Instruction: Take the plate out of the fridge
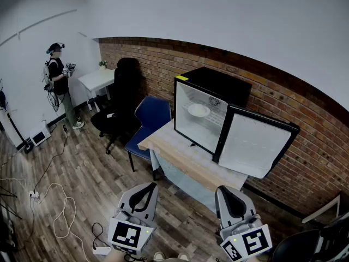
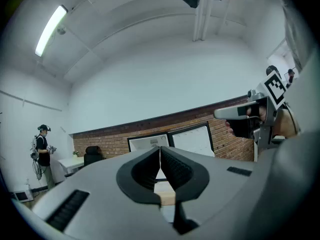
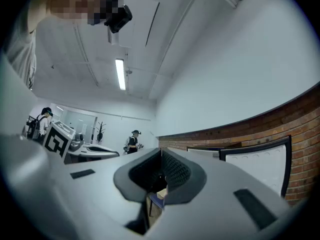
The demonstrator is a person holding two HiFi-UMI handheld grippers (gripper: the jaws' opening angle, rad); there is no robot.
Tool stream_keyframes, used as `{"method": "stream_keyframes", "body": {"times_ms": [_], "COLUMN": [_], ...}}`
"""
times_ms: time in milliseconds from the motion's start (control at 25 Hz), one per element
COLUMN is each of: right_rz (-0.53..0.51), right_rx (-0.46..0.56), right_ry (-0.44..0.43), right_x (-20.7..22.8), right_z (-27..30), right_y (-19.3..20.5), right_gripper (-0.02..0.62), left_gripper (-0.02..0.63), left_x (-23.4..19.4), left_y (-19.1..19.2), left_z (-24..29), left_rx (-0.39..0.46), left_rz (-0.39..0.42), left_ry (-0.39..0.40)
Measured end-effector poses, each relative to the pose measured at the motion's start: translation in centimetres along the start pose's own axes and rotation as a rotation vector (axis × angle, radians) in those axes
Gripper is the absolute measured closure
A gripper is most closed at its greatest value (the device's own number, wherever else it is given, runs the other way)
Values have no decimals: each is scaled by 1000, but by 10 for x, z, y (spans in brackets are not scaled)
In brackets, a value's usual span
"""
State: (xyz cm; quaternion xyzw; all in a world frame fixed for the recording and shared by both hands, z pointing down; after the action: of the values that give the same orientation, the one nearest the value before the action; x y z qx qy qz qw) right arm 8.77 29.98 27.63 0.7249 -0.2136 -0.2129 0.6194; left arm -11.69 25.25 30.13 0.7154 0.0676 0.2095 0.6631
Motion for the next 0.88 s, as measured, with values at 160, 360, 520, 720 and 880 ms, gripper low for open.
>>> {"method": "stream_keyframes", "body": {"times_ms": [160,360,520,720,880], "right_rz": [13,13,10,10,13], "right_rx": [5,-1,-8,-13,-13], "right_ry": [-2,-5,-12,-24,-36], "right_x": [3,6,11,19,27], "right_z": [-5,-9,-13,-16,-18], "right_y": [1,4,8,12,17], "right_gripper": [565,563,563,563,563], "left_gripper": [587,586,586,586,586], "left_x": [3,9,17,25,33], "left_y": [-2,-1,-1,0,2], "left_z": [-3,-3,-2,0,4], "left_rx": [-27,-11,-25,-31,-40], "left_rz": [-21,-6,-16,-14,-19], "left_ry": [-8,-5,-13,-26,-39]}}
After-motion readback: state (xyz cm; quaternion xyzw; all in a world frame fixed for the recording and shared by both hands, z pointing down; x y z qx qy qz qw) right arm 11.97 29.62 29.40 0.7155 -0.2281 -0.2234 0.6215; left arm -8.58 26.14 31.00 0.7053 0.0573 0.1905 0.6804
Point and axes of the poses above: the fingertips, and each gripper's own axes: z forward along the fingers, x to its right, y out of its underside, the point moved 5 cm from there along -z, backward along the fingers, and after that the axes turned 12 degrees about -y, right-handed, at the moved point
